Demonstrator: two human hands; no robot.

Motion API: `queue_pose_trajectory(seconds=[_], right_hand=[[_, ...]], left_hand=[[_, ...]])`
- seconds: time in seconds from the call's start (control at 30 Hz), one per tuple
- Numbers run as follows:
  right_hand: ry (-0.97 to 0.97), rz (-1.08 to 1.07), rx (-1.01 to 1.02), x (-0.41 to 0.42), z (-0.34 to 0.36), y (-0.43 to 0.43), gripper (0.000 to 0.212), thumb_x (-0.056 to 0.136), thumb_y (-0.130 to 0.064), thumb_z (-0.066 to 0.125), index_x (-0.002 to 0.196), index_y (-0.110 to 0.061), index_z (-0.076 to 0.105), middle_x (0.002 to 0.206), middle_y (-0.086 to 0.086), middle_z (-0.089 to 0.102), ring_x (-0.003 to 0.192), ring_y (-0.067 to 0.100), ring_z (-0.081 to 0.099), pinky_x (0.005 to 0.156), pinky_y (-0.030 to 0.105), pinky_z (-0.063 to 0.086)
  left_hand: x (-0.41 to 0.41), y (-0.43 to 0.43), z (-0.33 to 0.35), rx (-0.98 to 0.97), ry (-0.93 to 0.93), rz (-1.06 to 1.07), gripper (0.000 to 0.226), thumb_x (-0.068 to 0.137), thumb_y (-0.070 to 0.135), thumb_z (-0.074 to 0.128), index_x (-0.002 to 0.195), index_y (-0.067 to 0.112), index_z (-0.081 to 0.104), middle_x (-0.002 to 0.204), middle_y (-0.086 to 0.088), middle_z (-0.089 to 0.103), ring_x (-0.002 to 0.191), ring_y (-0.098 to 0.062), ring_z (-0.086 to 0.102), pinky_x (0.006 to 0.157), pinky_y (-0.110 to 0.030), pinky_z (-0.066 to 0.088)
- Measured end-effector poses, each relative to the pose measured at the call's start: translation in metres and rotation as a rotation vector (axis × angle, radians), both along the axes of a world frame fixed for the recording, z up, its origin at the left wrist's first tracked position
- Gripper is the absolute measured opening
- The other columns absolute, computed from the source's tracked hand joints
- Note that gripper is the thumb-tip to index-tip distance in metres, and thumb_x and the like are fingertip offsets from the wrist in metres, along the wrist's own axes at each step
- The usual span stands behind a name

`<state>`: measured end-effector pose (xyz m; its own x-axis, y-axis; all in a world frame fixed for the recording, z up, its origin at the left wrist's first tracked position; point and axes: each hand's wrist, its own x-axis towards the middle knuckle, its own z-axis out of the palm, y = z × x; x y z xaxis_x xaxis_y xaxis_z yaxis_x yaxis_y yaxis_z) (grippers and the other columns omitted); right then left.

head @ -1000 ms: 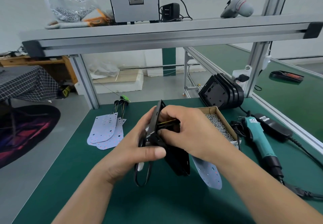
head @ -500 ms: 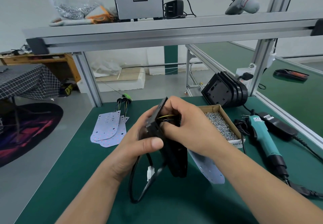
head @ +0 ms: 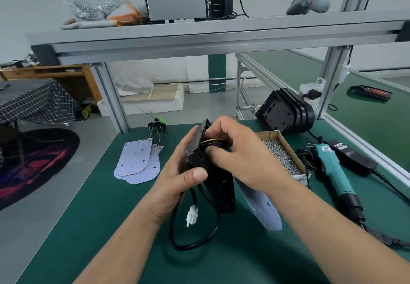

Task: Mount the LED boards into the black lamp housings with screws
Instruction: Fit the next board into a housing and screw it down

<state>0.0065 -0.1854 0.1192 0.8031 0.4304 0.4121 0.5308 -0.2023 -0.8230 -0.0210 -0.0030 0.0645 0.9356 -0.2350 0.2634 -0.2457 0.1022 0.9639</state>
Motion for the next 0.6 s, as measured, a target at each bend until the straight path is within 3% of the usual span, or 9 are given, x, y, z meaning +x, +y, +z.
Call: queue_pose_trajectory(seconds=[0.13,0.27,0.37,0.43,0.5,0.6], right_hand=[[0.052,0.013,0.022,0.003,0.001,-0.001,0.021,0.091,-0.005,0.069,0.094,-0.025,0.065,0.085,-0.015,0.074,0.077,0.004,0.066,0.071,0.019,0.05],[0.041,-0.066,0.039,0.002,0.003,-0.003,0.016,0.087,-0.009,0.072,0.09,-0.024,0.068,0.079,-0.006,0.075,0.072,0.012,0.064,0.07,0.034,0.055],[-0.045,-0.162,-0.052,0.0,0.003,-0.003,0.01,0.083,-0.024,0.07,0.09,-0.031,0.066,0.082,-0.009,0.075,0.078,0.017,0.069,0.074,0.04,0.059],[-0.177,-0.223,-0.153,-0.001,0.001,-0.002,0.011,0.084,-0.026,0.067,0.093,-0.032,0.064,0.084,-0.016,0.073,0.082,0.01,0.066,0.075,0.035,0.055],[-0.327,-0.265,-0.233,-0.004,0.001,-0.001,0.02,0.084,-0.026,0.066,0.097,-0.039,0.059,0.076,-0.026,0.063,0.088,-0.005,0.059,0.075,0.012,0.042],[-0.522,-0.296,-0.337,-0.011,-0.003,0.005,0.023,0.085,-0.024,0.067,0.095,-0.039,0.053,0.068,-0.021,0.044,0.091,-0.025,0.039,0.076,0.009,0.029]], left_hand=[[0.003,0.003,-0.006,-0.076,0.048,-0.031,0.119,0.071,0.051,0.092,0.164,0.01,0.03,0.159,-0.027,0.044,0.149,-0.054,0.036,0.121,-0.077,0.02],[0.0,0.002,-0.009,-0.138,0.056,-0.012,0.111,0.075,0.055,0.09,0.164,0.02,0.033,0.159,-0.018,0.05,0.147,-0.039,0.048,0.113,-0.048,0.048],[-0.002,-0.005,-0.008,-0.198,0.079,-0.042,0.107,0.079,0.049,0.088,0.164,0.018,0.032,0.159,-0.02,0.049,0.147,-0.04,0.048,0.113,-0.047,0.048],[-0.001,-0.008,-0.009,-0.23,0.097,-0.04,0.106,0.079,0.049,0.089,0.163,0.017,0.034,0.157,-0.021,0.05,0.145,-0.042,0.049,0.116,-0.05,0.045],[0.0,-0.008,-0.011,-0.233,0.108,-0.033,0.106,0.078,0.05,0.089,0.163,0.014,0.035,0.155,-0.023,0.052,0.142,-0.044,0.05,0.115,-0.051,0.045],[0.001,-0.008,-0.015,-0.23,0.124,-0.011,0.109,0.077,0.049,0.09,0.16,0.004,0.035,0.148,-0.024,0.057,0.137,-0.045,0.054,0.109,-0.05,0.047]])
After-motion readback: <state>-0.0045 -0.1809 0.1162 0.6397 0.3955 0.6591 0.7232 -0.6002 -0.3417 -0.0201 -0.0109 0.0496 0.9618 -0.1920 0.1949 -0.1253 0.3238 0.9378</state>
